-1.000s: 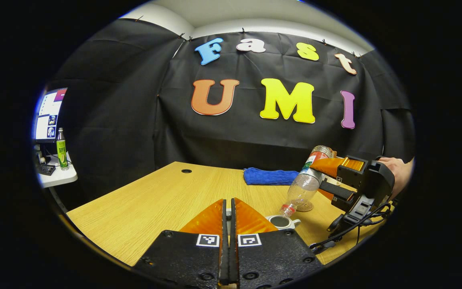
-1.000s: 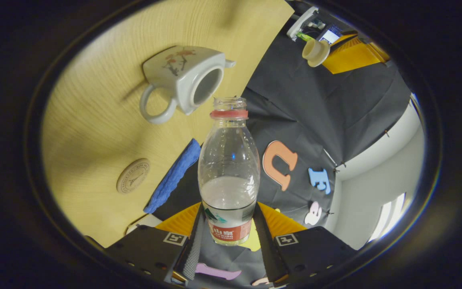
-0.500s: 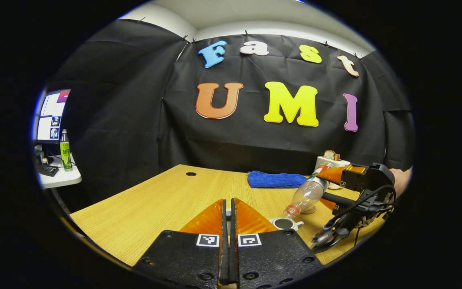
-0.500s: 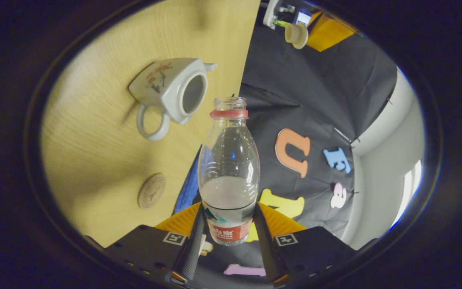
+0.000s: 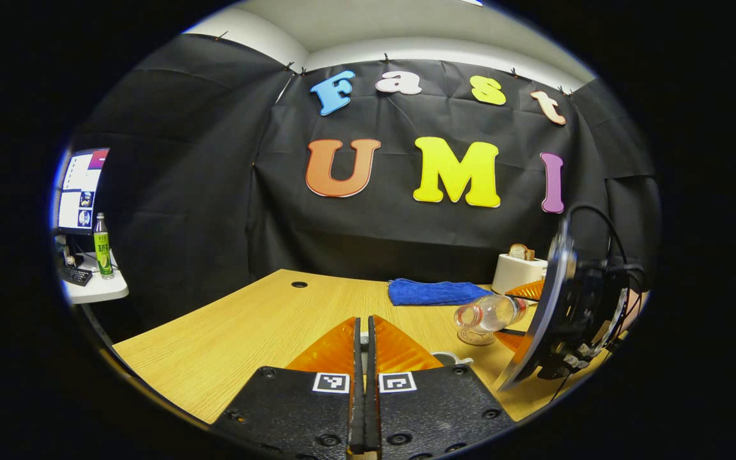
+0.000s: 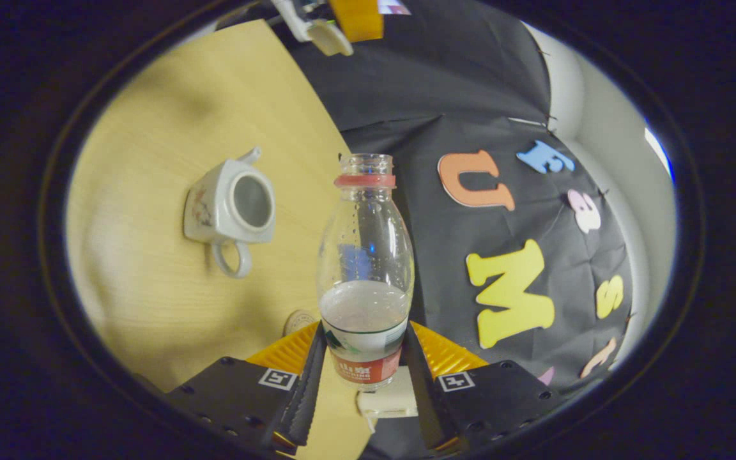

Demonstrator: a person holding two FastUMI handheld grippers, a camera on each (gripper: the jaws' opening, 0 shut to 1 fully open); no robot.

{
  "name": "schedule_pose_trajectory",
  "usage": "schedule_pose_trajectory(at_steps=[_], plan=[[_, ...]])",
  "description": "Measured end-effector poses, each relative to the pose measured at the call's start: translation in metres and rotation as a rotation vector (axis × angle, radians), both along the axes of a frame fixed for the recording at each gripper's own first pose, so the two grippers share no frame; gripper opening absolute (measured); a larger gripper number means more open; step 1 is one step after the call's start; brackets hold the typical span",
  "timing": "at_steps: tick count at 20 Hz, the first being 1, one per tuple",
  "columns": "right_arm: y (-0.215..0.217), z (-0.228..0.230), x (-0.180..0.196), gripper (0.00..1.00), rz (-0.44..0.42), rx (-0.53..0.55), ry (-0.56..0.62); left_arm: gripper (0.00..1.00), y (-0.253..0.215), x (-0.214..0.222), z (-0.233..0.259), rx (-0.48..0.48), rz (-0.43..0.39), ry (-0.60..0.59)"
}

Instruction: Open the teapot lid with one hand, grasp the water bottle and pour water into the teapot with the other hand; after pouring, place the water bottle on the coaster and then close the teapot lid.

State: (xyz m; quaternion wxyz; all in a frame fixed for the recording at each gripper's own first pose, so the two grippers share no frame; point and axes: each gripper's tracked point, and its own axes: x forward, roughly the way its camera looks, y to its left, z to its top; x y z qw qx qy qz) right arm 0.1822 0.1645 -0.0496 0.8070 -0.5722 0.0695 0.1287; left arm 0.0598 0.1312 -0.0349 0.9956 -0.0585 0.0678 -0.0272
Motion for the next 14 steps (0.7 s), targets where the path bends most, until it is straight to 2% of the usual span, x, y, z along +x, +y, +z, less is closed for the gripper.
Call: schedule_pose_trajectory(at_steps=[4,7,9,11,14], plan=[[0.000,0.006,-0.001,0.65,-0.055,0.289,0.098,0.03,-0.006,0.000,-0.002,0.011,-0.011,0.003],[-0.002,0.023,0.004,0.66,-0.077,0.489,0.113,0.03,-0.012,0.000,0.003,0.005,-0.024,-0.009],[-0.007,0.029,0.007,0.64,-0.092,0.588,0.129,0.03,-0.017,0.002,0.001,0.008,-0.030,-0.008],[-0.012,0.033,0.015,0.66,-0.105,0.685,0.142,0.03,-0.023,0.001,0.000,0.022,-0.040,-0.005],[-0.017,0.023,0.030,0.64,-0.120,0.810,0.205,0.03,-0.027,-0.002,-0.002,0.029,-0.059,-0.002]])
